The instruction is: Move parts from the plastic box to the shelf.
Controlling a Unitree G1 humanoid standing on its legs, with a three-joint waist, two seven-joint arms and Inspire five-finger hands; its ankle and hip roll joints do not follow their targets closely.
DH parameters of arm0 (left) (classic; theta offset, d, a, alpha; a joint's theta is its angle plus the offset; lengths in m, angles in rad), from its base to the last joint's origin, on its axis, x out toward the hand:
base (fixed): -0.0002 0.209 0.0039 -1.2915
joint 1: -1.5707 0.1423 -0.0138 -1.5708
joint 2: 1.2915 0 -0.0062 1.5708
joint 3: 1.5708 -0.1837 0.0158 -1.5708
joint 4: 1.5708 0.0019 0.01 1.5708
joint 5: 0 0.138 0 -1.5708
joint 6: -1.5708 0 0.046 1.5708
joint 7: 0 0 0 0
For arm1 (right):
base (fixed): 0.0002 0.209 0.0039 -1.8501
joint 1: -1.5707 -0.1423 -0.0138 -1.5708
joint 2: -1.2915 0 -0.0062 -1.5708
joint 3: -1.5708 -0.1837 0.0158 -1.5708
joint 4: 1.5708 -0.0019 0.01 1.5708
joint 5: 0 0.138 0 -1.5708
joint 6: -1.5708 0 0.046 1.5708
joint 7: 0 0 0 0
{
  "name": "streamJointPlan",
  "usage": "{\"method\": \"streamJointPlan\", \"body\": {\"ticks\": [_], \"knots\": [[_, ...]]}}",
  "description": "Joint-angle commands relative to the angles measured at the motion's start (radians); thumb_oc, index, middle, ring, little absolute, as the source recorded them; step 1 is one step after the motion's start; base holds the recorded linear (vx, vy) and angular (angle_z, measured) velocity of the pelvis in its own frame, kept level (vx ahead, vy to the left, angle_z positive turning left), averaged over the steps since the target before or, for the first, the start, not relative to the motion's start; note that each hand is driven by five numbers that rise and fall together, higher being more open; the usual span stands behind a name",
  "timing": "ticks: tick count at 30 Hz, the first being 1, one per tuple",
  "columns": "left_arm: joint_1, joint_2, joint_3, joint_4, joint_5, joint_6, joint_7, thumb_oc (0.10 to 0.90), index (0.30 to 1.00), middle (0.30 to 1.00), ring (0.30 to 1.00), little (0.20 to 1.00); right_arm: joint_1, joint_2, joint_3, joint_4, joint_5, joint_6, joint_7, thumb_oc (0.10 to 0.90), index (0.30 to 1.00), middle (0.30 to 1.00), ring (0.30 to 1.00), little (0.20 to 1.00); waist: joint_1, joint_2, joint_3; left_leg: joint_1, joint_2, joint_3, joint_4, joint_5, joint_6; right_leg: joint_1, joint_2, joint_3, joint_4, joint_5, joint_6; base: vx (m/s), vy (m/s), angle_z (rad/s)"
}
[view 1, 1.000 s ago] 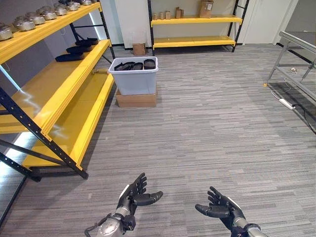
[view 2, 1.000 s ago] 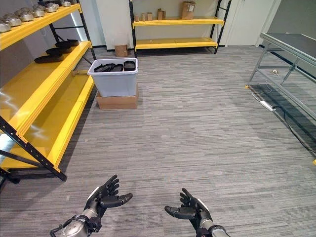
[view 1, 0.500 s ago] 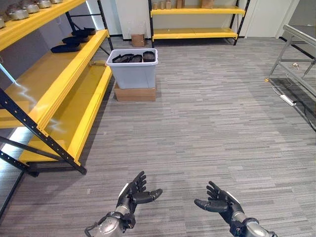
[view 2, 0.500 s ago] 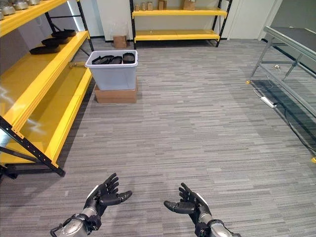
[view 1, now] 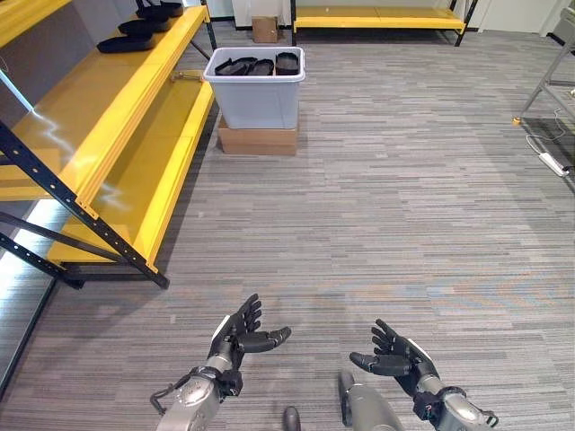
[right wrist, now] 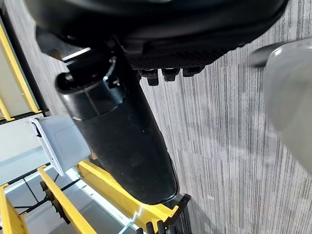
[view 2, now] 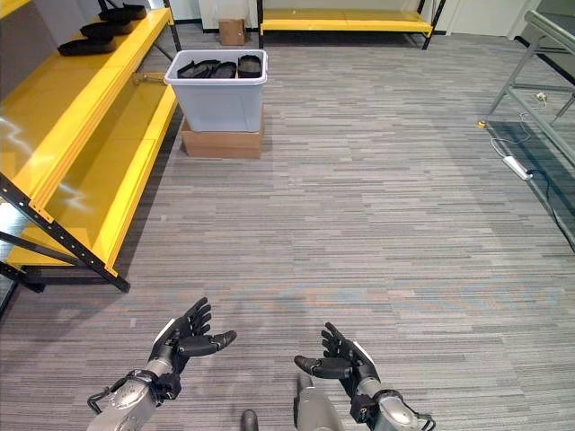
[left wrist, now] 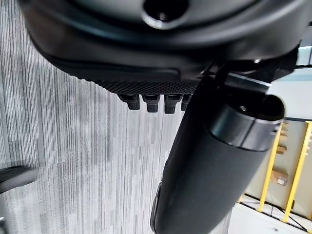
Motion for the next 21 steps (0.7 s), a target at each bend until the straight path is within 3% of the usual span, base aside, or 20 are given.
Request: {"method": "streamJointPlan", "body": {"ticks": [1, 5, 6, 9, 10, 11, 13, 15, 17, 19, 21], "knots": [[-0.038, 0.012, 0.047, -0.093, 0.032, -0.110, -0.033, 0.900, 1.000, 1.000, 1.000, 1.000, -0.040, -0.014, -0.022, -0.086, 0.014, -0.083, 0.020, 0.900, 1.000, 1.000, 1.000, 1.000, -0.017, -0.003, -0.056, 0.188, 0.022, -0.041, 0.017, -0.180, -0.040, 0.026, 0.011, -0.035, -0.139, 0.164, 0.030, 0.50, -0.205, 0.26], [-0.032, 0.000, 0.041, -0.078, 0.047, -0.117, -0.031, 0.900, 1.000, 1.000, 1.000, 1.000, -0.027, -0.015, -0.030, -0.073, 0.017, -0.087, 0.019, 0.900, 1.000, 1.000, 1.000, 1.000, -0.035, -0.001, -0.100, 0.236, 0.070, -0.055, 0.037, -0.168, -0.069, 0.056, 0.057, -0.003, -0.112, 0.172, 0.004, 0.36, -0.176, 0.40], [-0.032, -0.015, 0.040, -0.071, 0.011, -0.115, -0.026, 0.900, 1.000, 1.000, 1.000, 1.000, -0.022, -0.021, -0.034, -0.080, 0.031, -0.092, 0.018, 0.900, 1.000, 1.000, 1.000, 1.000, -0.042, 0.007, -0.122, 0.236, 0.109, -0.073, 0.072, -0.130, -0.089, 0.059, 0.088, -0.023, -0.078, 0.142, -0.016, 0.53, -0.325, 0.49], [-0.038, -0.015, 0.036, -0.085, -0.003, -0.117, -0.036, 0.900, 1.000, 1.000, 1.000, 1.000, -0.012, -0.033, -0.049, -0.082, 0.038, -0.100, 0.020, 0.900, 1.000, 1.000, 1.000, 1.000, -0.046, 0.021, -0.136, 0.188, 0.154, -0.084, 0.210, 0.014, -0.130, 0.093, 0.129, -0.038, -0.051, 0.081, -0.058, 0.35, -0.238, 0.17], [-0.038, -0.015, 0.036, -0.086, -0.003, -0.117, -0.036, 0.900, 1.000, 1.000, 1.000, 1.000, -0.012, -0.033, -0.049, -0.082, 0.038, -0.100, 0.020, 0.900, 1.000, 1.000, 1.000, 1.000, -0.048, 0.022, -0.137, 0.185, 0.155, -0.086, 0.213, 0.013, -0.130, 0.092, 0.129, -0.039, -0.051, 0.080, -0.059, 0.30, -0.266, 0.09], [-0.040, -0.010, 0.028, -0.097, -0.014, -0.116, -0.044, 0.900, 1.000, 1.000, 1.000, 1.000, -0.008, -0.040, -0.055, -0.080, 0.041, -0.101, 0.016, 0.900, 1.000, 1.000, 1.000, 1.000, -0.045, 0.005, -0.129, 0.081, 0.165, -0.087, 0.419, 0.113, -0.130, 0.147, 0.144, -0.020, -0.063, 0.050, -0.094, 0.29, -0.287, 0.13], [-0.042, -0.008, 0.022, -0.102, -0.026, -0.106, -0.044, 0.900, 1.000, 1.000, 1.000, 1.000, -0.016, -0.055, -0.056, -0.078, 0.046, -0.109, 0.012, 0.900, 1.000, 1.000, 1.000, 1.000, -0.025, -0.022, -0.107, -0.035, 0.155, -0.109, 0.664, 0.203, -0.110, 0.209, 0.159, -0.001, -0.084, 0.034, -0.132, 0.31, -0.364, 0.15], [-0.038, 0.001, 0.024, -0.113, -0.033, -0.099, -0.041, 0.900, 1.000, 1.000, 1.000, 1.000, -0.024, -0.064, -0.059, -0.083, 0.049, -0.114, -0.002, 0.900, 1.000, 1.000, 1.000, 1.000, 0.002, -0.052, -0.069, -0.132, 0.163, -0.082, 0.780, 0.190, -0.076, 0.248, 0.162, 0.015, -0.076, 0.020, -0.156, 0.20, -0.248, -0.12], [-0.025, -0.001, 0.024, -0.117, -0.031, -0.096, -0.044, 0.900, 1.000, 1.000, 1.000, 1.000, -0.030, -0.073, -0.066, -0.084, 0.048, -0.114, -0.010, 0.900, 1.000, 1.000, 1.000, 1.000, 0.029, -0.061, -0.051, -0.227, 0.105, -0.048, 0.787, 0.093, -0.064, 0.292, 0.152, 0.030, -0.083, 0.000, -0.154, 0.23, -0.065, -0.03], [-0.008, 0.001, 0.036, -0.128, -0.035, -0.099, -0.042, 0.900, 1.000, 1.000, 1.000, 1.000, -0.035, -0.077, -0.071, -0.092, 0.046, -0.116, -0.014, 0.900, 1.000, 1.000, 1.000, 1.000, 0.046, -0.074, -0.041, -0.326, 0.102, -0.008, 0.681, 0.048, -0.067, 0.331, 0.134, 0.037, -0.093, -0.009, -0.139, 0.26, 0.020, -0.10], [0.001, 0.005, 0.034, -0.124, -0.030, -0.103, -0.041, 0.900, 1.000, 1.000, 1.000, 1.000, -0.033, -0.075, -0.076, -0.093, 0.040, -0.126, -0.018, 0.900, 1.000, 1.000, 1.000, 1.000, 0.052, -0.074, -0.047, -0.335, 0.124, 0.026, 0.395, 0.064, -0.079, 0.366, 0.123, 0.045, -0.103, -0.031, -0.122, 0.37, 0.106, -0.25]]}}
